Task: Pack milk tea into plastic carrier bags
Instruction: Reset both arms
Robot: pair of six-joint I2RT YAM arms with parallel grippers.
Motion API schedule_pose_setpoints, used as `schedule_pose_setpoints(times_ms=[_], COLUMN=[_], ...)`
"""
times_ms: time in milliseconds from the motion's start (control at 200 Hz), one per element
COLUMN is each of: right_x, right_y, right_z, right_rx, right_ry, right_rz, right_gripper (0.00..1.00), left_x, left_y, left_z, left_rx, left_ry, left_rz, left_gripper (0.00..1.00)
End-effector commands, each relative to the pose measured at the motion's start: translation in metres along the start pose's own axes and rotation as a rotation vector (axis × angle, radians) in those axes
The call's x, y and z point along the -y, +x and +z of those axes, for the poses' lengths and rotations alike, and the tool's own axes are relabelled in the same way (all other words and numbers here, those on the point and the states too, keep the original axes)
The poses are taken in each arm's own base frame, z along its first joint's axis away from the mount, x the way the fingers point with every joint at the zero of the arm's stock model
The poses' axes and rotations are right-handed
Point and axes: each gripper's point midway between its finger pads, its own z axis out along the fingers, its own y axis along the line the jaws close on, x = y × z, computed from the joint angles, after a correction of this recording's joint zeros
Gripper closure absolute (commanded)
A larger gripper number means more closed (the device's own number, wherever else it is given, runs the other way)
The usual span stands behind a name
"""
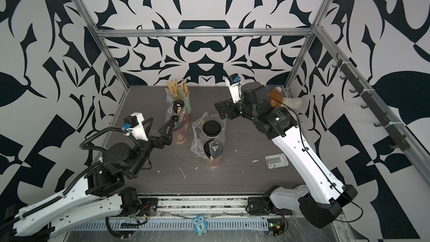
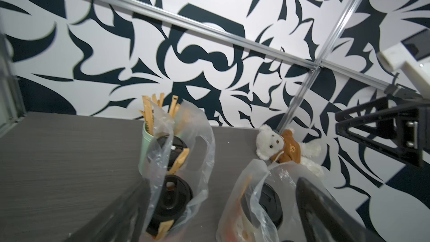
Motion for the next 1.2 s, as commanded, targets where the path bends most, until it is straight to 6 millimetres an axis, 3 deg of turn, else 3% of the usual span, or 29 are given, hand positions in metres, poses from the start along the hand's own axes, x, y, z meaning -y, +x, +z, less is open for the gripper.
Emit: schedule_pose_setpoints(times_ms=[0,90,155,265,405,560,690,850,1000,1135,1195], right_x=[0.022,0.053,0.083,0.129,0.182,0.216,0.235,0.251,0.255,0.25,0.242], right_y=[0.0,0.017,0.032,0.062,0.111,0.154,0.182,0.214,0.241,0.25,0.252], right_z=[-0.006,0.009,0.021,0.041,0.055,0.066,0.077,0.087,0.096,0.11,0.114], right_rx=[0.004,-0.044,-0.066,-0.07,-0.093,-0.132,-0.115,-0.067,0.004,0.09,0.075], right_ry=[0.015,0.045,0.094,0.144,0.314,0.476,0.55,0.627,0.649,0.598,0.551], right_rz=[0.043,0.107,0.181,0.282,0.353,0.324,0.326,0.284,0.238,0.201,0.181], right_gripper=[0.01,0.01,0.01,0.01,0.01,0.01,0.01,0.01,0.01,0.01,0.01], left_x=[-0.031,-0.057,-0.087,-0.154,-0.243,-0.289,-0.311,-0.323,-0.32,-0.309,-0.304], left_y=[-0.02,-0.017,-0.011,0.018,0.055,0.097,0.134,0.169,0.176,0.169,0.177], left_z=[-0.004,0.003,0.011,0.024,0.013,0.022,0.036,0.047,0.049,0.053,0.055], left_rx=[0.038,-0.024,-0.077,-0.191,-0.262,-0.307,-0.393,-0.4,-0.284,-0.184,-0.16], left_ry=[-0.175,-0.317,-0.434,-0.626,-0.904,-1.016,-1.057,-1.023,-0.944,-0.849,-0.787], left_rz=[0.161,0.247,0.252,0.17,0.004,0.031,0.126,0.179,0.192,0.224,0.222], left_gripper=[0.01,0.0,0.0,0.01,0.01,0.01,0.01,0.01,0.01,0.01,0.01])
